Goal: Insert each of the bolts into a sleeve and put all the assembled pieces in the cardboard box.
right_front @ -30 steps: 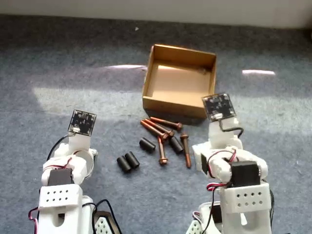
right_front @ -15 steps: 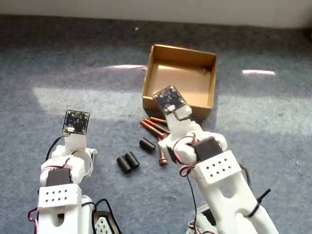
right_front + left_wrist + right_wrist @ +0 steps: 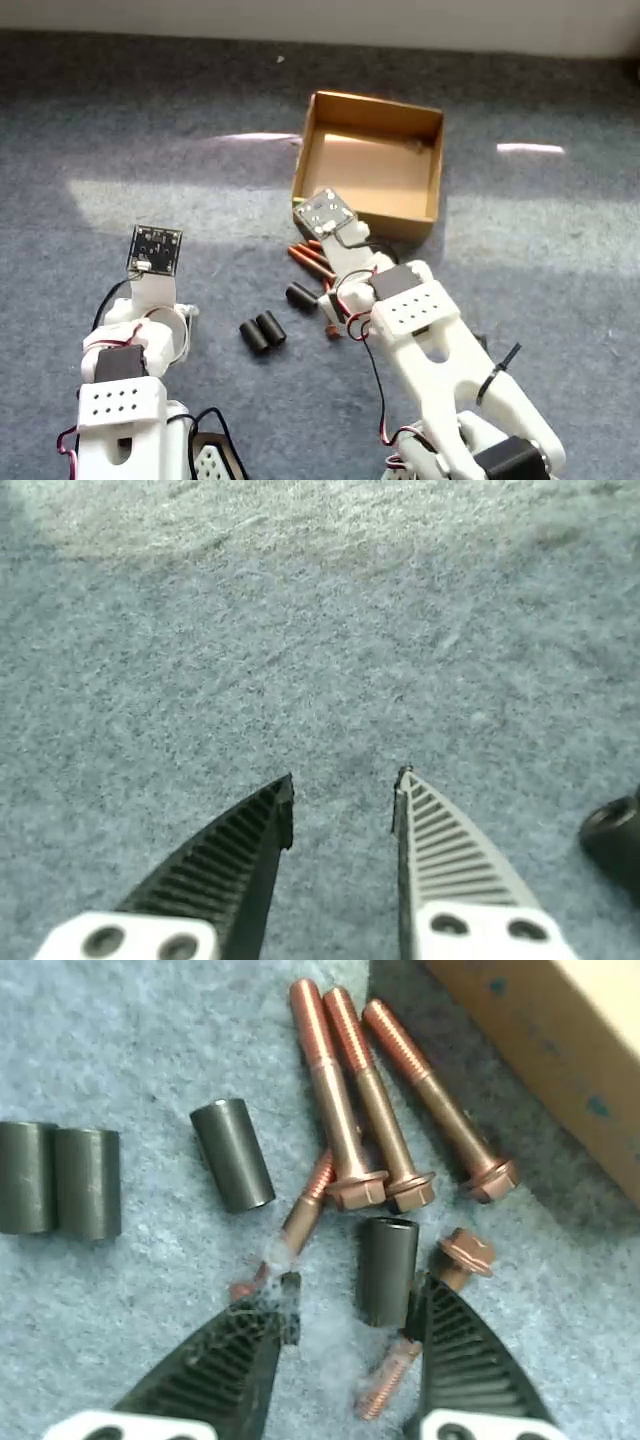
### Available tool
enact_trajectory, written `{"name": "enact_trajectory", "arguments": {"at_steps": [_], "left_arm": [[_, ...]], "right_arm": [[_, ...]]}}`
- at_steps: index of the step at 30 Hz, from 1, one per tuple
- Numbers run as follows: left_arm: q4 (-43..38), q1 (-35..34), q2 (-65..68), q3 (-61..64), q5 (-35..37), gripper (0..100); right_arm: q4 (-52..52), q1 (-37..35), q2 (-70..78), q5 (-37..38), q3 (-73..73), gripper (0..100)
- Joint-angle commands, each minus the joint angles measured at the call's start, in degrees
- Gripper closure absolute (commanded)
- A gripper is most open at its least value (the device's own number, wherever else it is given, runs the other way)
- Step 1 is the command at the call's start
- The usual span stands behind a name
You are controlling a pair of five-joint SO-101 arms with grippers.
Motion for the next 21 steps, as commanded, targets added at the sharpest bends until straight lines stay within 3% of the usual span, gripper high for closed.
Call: {"name": "enact_trajectory", "arguments": {"at_steps": [1, 16, 21], "left_arm": [[0.4, -0.5, -0.3, -2.4, 0.6, 82], [0.5, -0.5, -0.3, -2.4, 0.6, 82], [0.5, -0.2, -0.3, -2.3, 0.6, 82]], "right_arm": [[-5.1, -0.3, 2.3, 0.9, 1.0, 82.1], [-10.4, 3.4, 12.8, 3.7, 1.5, 82.7], [-9.5, 3.6, 15.9, 3.7, 1.1, 96.7]]}}
